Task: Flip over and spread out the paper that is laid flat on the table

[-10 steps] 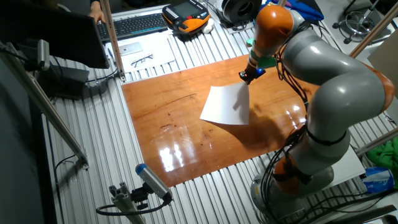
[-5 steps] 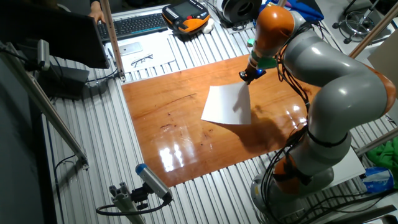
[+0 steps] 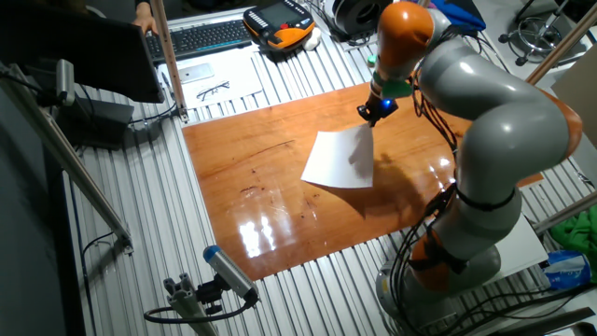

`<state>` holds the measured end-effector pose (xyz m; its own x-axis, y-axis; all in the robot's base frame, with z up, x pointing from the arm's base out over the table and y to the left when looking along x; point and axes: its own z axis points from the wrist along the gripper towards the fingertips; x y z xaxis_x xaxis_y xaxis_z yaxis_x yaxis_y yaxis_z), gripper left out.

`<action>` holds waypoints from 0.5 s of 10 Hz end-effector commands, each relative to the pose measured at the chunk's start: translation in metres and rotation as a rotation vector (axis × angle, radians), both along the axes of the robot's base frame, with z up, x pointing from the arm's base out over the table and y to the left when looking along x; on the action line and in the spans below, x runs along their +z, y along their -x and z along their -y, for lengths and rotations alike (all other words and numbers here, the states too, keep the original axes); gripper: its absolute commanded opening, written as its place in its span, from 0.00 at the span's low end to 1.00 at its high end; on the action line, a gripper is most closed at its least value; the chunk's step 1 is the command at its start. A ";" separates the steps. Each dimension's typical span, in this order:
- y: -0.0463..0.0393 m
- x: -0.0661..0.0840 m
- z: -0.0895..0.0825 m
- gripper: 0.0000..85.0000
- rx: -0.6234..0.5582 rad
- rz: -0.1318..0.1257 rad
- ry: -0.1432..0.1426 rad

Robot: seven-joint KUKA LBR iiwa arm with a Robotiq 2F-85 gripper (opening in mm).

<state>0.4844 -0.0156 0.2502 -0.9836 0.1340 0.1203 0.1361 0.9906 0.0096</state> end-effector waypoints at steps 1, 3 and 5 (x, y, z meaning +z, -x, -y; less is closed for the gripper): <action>0.0000 0.000 0.000 0.00 -0.015 -0.040 -0.016; -0.0004 0.004 0.001 0.00 -0.041 -0.034 -0.028; -0.0039 0.030 0.005 0.00 -0.039 -0.044 -0.009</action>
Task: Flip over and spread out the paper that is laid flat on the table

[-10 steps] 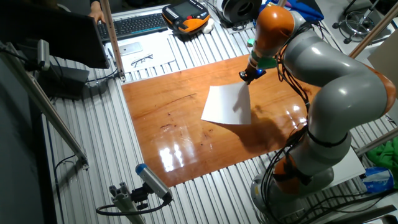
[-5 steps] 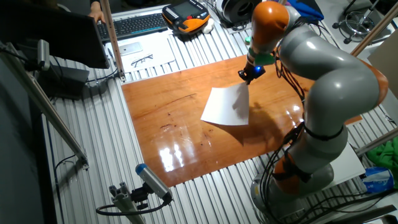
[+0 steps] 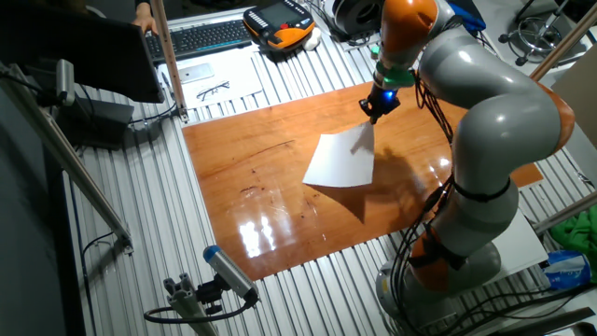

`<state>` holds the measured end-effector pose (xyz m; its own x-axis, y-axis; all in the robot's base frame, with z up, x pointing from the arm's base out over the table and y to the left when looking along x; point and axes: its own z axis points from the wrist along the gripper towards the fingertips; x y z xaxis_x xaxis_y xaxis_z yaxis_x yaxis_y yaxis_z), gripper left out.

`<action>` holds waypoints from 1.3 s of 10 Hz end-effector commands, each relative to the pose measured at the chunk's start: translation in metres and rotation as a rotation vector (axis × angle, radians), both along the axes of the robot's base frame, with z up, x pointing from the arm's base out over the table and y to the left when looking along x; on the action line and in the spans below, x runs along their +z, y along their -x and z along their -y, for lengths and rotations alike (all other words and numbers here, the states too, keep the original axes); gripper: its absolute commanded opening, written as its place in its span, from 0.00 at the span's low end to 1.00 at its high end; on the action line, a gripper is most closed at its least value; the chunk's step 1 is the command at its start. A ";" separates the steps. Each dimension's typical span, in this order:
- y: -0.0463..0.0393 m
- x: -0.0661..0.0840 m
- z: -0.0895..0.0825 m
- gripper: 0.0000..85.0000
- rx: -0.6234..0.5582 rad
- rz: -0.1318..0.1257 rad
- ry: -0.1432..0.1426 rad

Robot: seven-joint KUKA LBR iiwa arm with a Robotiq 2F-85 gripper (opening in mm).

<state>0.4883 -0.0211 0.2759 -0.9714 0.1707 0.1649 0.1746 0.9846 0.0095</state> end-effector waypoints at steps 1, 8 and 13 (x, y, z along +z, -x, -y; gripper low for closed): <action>0.0008 0.016 0.001 0.00 0.005 -0.001 0.011; 0.0058 0.078 0.038 0.00 0.017 0.108 0.126; 0.0199 0.100 0.076 0.00 -0.073 0.096 0.159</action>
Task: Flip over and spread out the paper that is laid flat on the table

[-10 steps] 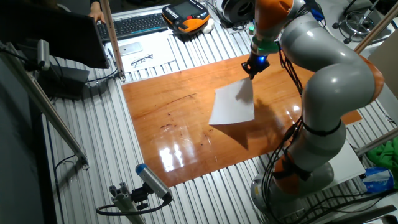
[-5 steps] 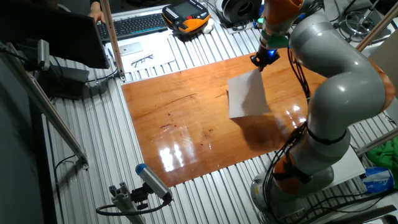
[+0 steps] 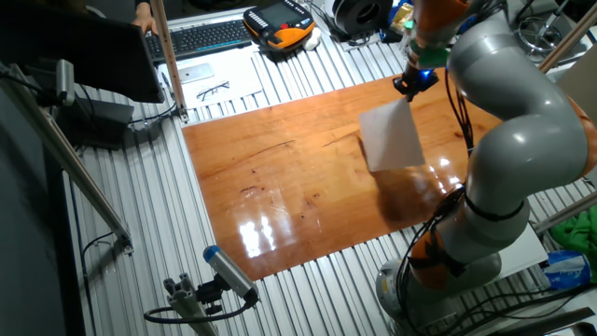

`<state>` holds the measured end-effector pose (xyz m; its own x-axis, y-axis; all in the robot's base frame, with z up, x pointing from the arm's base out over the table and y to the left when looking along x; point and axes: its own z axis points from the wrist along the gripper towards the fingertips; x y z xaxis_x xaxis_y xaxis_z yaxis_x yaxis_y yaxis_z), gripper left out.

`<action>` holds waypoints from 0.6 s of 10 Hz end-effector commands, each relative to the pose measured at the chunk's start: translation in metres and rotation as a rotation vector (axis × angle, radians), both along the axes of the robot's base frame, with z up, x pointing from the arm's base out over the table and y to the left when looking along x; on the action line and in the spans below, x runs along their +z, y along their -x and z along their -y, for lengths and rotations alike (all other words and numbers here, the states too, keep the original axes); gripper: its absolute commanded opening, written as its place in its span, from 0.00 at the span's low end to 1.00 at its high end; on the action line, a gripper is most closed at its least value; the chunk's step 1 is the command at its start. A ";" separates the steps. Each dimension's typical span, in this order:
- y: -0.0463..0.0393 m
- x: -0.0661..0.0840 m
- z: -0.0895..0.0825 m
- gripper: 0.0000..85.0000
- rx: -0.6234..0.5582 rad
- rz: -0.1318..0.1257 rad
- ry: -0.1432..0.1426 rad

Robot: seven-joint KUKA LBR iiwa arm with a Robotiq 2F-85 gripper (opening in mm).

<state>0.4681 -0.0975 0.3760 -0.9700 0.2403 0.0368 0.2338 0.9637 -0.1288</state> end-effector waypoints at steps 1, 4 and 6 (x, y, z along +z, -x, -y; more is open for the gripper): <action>0.0023 0.002 0.002 0.00 -0.050 0.001 0.016; 0.0022 0.004 0.001 0.00 -0.110 -0.008 0.019; -0.0100 -0.006 -0.010 0.00 -0.134 -0.007 0.024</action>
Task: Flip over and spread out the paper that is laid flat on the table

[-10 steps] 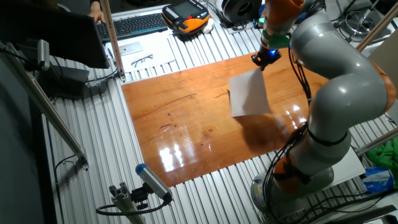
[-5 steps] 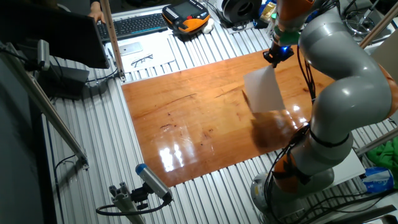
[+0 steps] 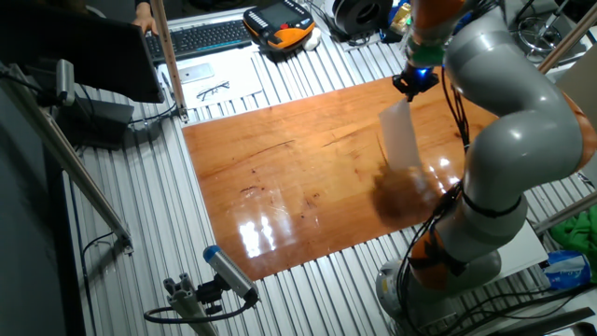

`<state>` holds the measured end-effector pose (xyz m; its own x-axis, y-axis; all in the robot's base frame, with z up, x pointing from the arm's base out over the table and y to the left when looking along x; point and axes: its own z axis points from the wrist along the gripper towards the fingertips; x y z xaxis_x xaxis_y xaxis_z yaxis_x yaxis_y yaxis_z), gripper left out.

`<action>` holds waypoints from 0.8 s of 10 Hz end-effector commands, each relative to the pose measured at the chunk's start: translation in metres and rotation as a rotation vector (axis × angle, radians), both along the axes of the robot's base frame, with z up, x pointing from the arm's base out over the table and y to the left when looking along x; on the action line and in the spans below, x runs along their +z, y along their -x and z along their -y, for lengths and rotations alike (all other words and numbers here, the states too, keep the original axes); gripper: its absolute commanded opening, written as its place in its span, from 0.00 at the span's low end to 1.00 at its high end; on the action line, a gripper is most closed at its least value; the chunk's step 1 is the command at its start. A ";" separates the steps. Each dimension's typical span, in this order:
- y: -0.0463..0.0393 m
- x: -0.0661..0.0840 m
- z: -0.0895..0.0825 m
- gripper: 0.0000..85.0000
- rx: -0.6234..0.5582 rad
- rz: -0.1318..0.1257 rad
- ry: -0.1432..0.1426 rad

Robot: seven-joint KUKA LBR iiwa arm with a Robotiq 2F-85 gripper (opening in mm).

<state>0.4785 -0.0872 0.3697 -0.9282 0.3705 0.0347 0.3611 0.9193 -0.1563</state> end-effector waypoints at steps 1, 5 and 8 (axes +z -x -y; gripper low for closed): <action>-0.0023 -0.002 -0.001 0.00 -0.006 0.001 0.011; -0.0100 -0.017 0.005 0.00 -0.019 0.019 0.036; -0.0001 -0.009 0.017 0.00 0.022 -0.006 0.018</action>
<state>0.4785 -0.1041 0.3612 -0.9362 0.3496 0.0350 0.3386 0.9243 -0.1759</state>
